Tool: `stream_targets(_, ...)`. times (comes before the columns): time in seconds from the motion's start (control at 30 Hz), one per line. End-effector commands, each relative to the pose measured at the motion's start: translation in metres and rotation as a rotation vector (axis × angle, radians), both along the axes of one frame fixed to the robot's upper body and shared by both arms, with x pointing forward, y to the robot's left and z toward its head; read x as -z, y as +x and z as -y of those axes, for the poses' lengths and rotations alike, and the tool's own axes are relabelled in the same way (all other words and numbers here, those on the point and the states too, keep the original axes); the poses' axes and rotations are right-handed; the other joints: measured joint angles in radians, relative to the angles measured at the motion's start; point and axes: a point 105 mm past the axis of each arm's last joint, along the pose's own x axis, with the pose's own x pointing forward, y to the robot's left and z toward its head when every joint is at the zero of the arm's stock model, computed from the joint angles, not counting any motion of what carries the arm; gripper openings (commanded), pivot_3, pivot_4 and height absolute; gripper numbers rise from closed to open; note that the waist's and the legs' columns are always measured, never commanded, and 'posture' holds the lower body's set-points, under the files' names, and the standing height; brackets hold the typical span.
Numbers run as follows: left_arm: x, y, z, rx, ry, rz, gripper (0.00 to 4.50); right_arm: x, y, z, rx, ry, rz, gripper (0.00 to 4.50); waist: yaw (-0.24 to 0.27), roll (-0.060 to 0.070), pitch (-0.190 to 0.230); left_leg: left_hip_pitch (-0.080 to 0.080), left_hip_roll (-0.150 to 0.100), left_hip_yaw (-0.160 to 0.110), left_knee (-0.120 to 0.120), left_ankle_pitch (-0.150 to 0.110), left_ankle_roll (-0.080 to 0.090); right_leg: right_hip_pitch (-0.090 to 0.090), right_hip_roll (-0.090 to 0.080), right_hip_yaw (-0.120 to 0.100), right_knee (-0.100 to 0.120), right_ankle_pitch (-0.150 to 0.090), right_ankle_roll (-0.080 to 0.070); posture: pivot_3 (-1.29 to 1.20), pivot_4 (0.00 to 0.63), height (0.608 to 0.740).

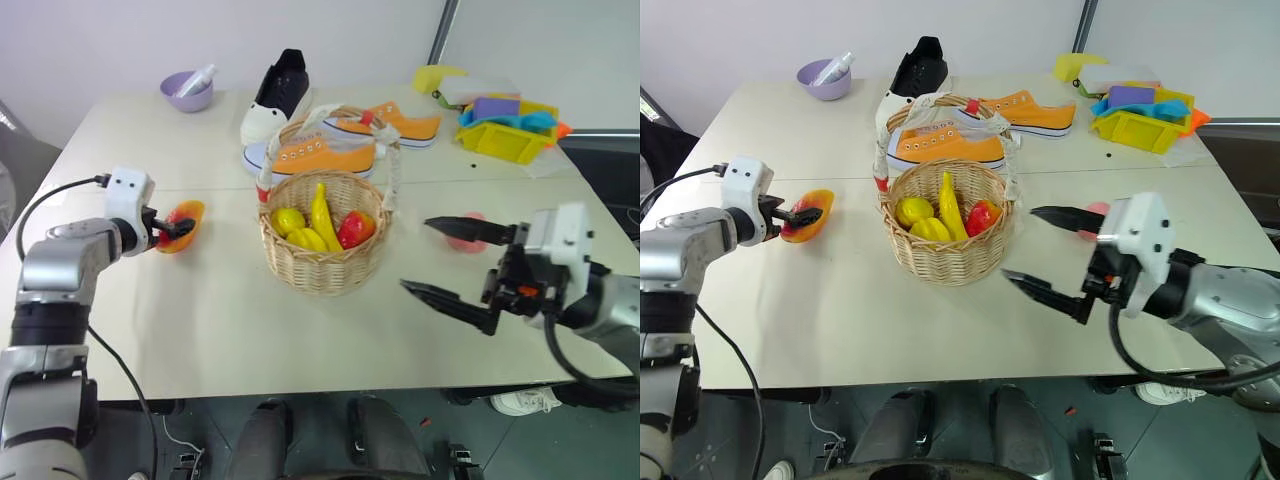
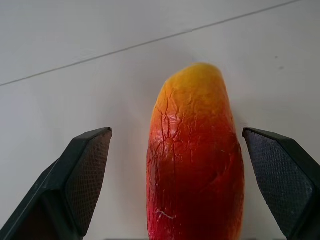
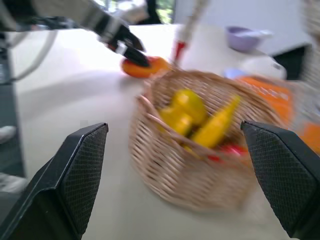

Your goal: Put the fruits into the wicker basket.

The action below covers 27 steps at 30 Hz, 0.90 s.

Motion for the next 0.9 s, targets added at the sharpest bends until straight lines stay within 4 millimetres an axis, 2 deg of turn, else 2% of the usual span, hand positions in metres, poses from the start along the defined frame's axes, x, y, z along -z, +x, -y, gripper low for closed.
stream_targets(0.03, -0.007, 0.006, 0.002, 0.034, 0.011, 0.016, 4.5, 0.0, -0.003, -0.01, -0.024, 0.022, 0.009, 4.44, 0.0, -0.001, 0.0, 0.0, 0.0, 0.0, 0.0, 0.0, 0.0, 0.0, 0.0, 0.0, 0.0, 0.0, 0.0, 0.0, 0.15, 0.729)
stream_targets(0.13, -0.005, 0.008, 0.002, 0.047, 0.006, -0.005, 4.5, 0.003, -0.004, -0.015, -0.033, 0.029, 0.004, 4.44, 0.0, -0.001, 0.0, -0.001, 0.0, 0.0, 0.0, 0.0, 0.0, -0.001, -0.001, 0.0, 0.0, 0.0, 0.0, 0.0, 0.15, 0.729)
stream_targets(0.17, -0.005, 0.009, 0.001, 0.041, 0.002, -0.004, 3.95, 0.004, -0.004, -0.016, -0.036, 0.033, 0.005, 4.5, 0.0, -0.001, 0.0, -0.001, 0.0, 0.0, 0.0, 0.0, 0.0, -0.001, -0.001, 0.0, 0.0, 0.0, 0.0, 0.0, 0.15, 0.729)
stream_targets(0.23, -0.004, 0.01, -0.003, 0.022, 0.001, -0.007, 3.22, 0.003, -0.004, -0.018, -0.037, 0.041, 0.008, 4.5, 0.0, -0.001, 0.0, -0.001, 0.0, 0.0, 0.0, 0.0, 0.0, -0.001, -0.001, 0.0, 0.0, 0.0, 0.0, 0.0, 0.15, 0.729)
stream_targets(0.3, -0.003, 0.01, -0.007, 0.008, 0.008, -0.007, 2.21, 0.003, -0.004, -0.019, -0.036, 0.044, 0.01, 4.5, 0.0, -0.001, 0.0, -0.001, 0.0, 0.0, 0.0, 0.0, 0.0, -0.001, -0.001, 0.0, 0.0, 0.0, 0.0, 0.0, 0.15, 0.729)
stream_targets(0.37, -0.005, 0.01, -0.011, 0.002, 0.025, 0.012, 2.09, 0.004, -0.004, -0.019, -0.034, 0.042, 0.01, 4.5, -0.001, -0.001, 0.0, -0.001, 0.0, 0.0, 0.0, 0.0, 0.0, -0.001, -0.001, 0.0, 0.0, 0.0, 0.0, 0.0, 0.15, 0.729)
stream_targets(0.43, -0.019, 0.007, -0.007, 0.054, -0.02, 0.082, 2.09, 0.005, -0.003, -0.017, -0.025, 0.038, 0.012, 4.5, -0.001, -0.001, 0.0, -0.001, 0.0, 0.0, 0.0, 0.0, 0.0, -0.001, -0.001, 0.0, 0.0, 0.0, 0.0, 0.0, 0.15, 0.729)
stream_targets(0.47, -0.032, 0.003, 0.002, 0.121, -0.069, 0.145, 2.09, 0.004, -0.002, -0.015, -0.016, 0.04, 0.012, 4.5, -0.002, -0.001, 0.0, -0.001, 0.0, 0.0, 0.0, 0.0, 0.0, -0.002, -0.001, 0.0, 0.0, 0.0, 0.0, 0.0, 0.15, 0.729)
stream_targets(0.53, -0.066, -0.029, 0.042, 0.427, -0.193, 0.262, 2.09, 0.003, 0.003, -0.007, 0.018, 0.057, 0.007, 4.5, -0.005, -0.002, 0.001, -0.002, 0.0, 0.0, 0.0, 0.0, 0.0, -0.002, -0.003, 0.001, 0.0, 0.0, 0.0, 0.0, 0.15, 0.729)
stream_targets(0.6, -0.08, -0.064, 0.075, 0.655, -0.268, 0.272, 2.09, 0.004, 0.007, -0.001, 0.042, 0.07, 0.0, 4.5, -0.001, -0.002, 0.001, -0.003, 0.001, 0.0, 0.0, 0.0, 0.0, -0.003, -0.004, 0.002, 0.0, 0.0, 0.0, 0.0, 0.15, 0.729)
stream_targets(0.7, -0.086, -0.106, 0.117, 0.892, -0.342, 0.193, 2.09, 0.009, 0.013, 0.007, 0.074, 0.079, -0.017, 4.5, 0.007, -0.002, 0.001, -0.003, 0.001, 0.0, 0.0, 0.0, 0.0, -0.002, -0.005, 0.002, -0.002, 0.0, 0.0, 0.0, 0.15, 0.729)
stream_targets(0.73, -0.086, -0.111, 0.126, 0.927, -0.34, 0.183, 2.09, 0.011, 0.015, 0.009, 0.08, 0.082, -0.022, 4.5, 0.009, -0.002, 0.001, -0.002, 0.001, 0.0, 0.0, 0.0, 0.0, -0.001, -0.005, 0.002, -0.002, 0.0, 0.0, 0.0, 0.15, 0.729)
stream_targets(0.8, -0.088, -0.115, 0.159, 0.987, -0.302, 0.198, 2.09, 0.015, 0.017, 0.011, 0.091, 0.082, -0.028, 4.5, 0.014, -0.002, 0.001, -0.001, 0.001, 0.001, 0.001, 0.0, 0.0, 0.0, -0.004, 0.002, -0.002, 0.0, -0.001, 0.0, 0.15, 0.729)
stream_targets(0.9, -0.093, -0.101, 0.193, 0.966, -0.232, 0.253, 2.09, 0.016, 0.019, 0.012, 0.097, 0.09, -0.024, 4.5, 0.023, -0.002, 0.001, 0.0, 0.0, 0.0, 0.003, 0.0, 0.0, 0.002, -0.001, 0.001, -0.002, 0.0, -0.001, 0.0, 0.15, 0.729)
